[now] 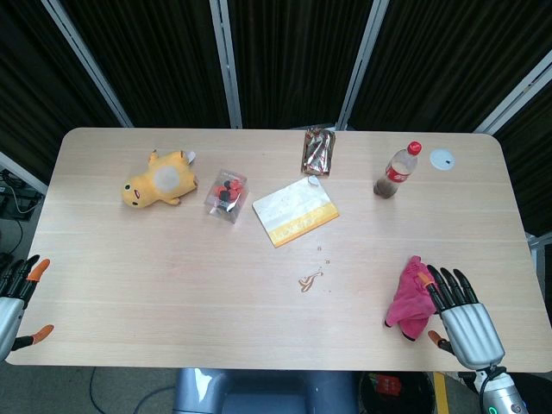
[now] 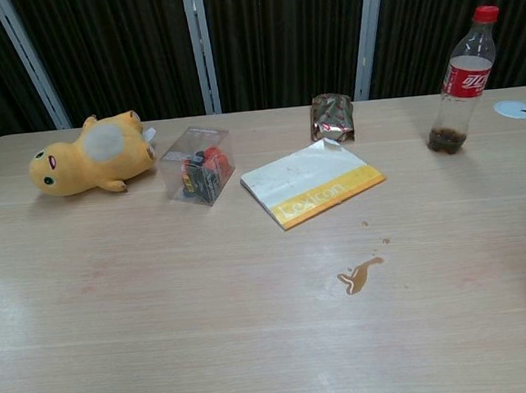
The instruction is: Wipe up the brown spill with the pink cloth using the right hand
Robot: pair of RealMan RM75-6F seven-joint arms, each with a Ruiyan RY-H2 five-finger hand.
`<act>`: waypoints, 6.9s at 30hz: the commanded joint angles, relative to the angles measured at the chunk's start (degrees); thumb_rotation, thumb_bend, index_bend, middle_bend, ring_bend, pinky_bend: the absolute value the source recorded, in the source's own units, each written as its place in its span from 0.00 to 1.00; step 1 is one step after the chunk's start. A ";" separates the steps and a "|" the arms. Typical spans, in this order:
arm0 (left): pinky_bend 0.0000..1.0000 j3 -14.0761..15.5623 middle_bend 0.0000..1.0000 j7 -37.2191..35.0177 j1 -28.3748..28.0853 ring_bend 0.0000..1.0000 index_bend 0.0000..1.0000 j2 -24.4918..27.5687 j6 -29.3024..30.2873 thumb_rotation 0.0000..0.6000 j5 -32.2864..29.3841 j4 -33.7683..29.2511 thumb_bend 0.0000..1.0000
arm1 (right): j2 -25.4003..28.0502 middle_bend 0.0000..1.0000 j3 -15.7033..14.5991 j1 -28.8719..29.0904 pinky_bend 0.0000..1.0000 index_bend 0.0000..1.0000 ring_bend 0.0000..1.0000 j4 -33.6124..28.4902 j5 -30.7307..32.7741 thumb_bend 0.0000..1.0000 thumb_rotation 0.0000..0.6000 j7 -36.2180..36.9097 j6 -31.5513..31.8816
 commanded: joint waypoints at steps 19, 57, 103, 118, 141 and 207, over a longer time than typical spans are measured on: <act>0.00 0.08 0.00 -0.26 -0.05 0.00 0.00 -0.05 -0.07 1.00 -0.04 -0.46 0.00 | -8.79 0.00 1.95 3.36 0.06 0.00 0.00 1.23 11.32 0.00 1.00 -13.66 -12.73; 0.00 0.01 0.00 -1.17 -0.36 0.00 0.00 -0.19 -0.84 1.00 -0.64 -0.50 0.00 | -19.15 0.00 9.18 8.36 0.08 0.11 0.00 13.96 35.72 0.12 1.00 -19.84 -21.51; 0.00 -0.42 0.00 -1.42 -0.79 0.00 0.00 -0.16 -2.10 1.00 -2.82 -1.17 0.00 | -33.03 0.60 10.17 16.46 0.72 0.74 0.53 16.55 29.44 0.57 1.00 -18.46 -19.35; 0.00 -0.46 0.00 -1.78 -1.12 0.00 0.00 -0.13 -2.45 1.00 -2.67 -0.92 0.00 | -41.70 0.60 10.24 20.12 0.72 0.74 0.53 17.72 30.04 0.58 1.00 -22.37 -20.59; 0.00 -0.54 0.00 -1.62 -1.45 0.00 0.00 -0.14 -2.83 1.00 -2.87 -0.70 0.00 | -50.38 0.60 11.66 24.80 0.72 0.74 0.53 20.37 32.17 0.58 1.00 -25.80 -22.45; 0.00 -0.44 0.00 0.83 -1.27 0.00 0.00 -0.45 -3.38 1.00 -4.59 -2.72 0.00 | -38.38 0.61 15.65 26.83 0.72 0.75 0.53 23.54 38.70 0.58 1.00 -18.26 -23.83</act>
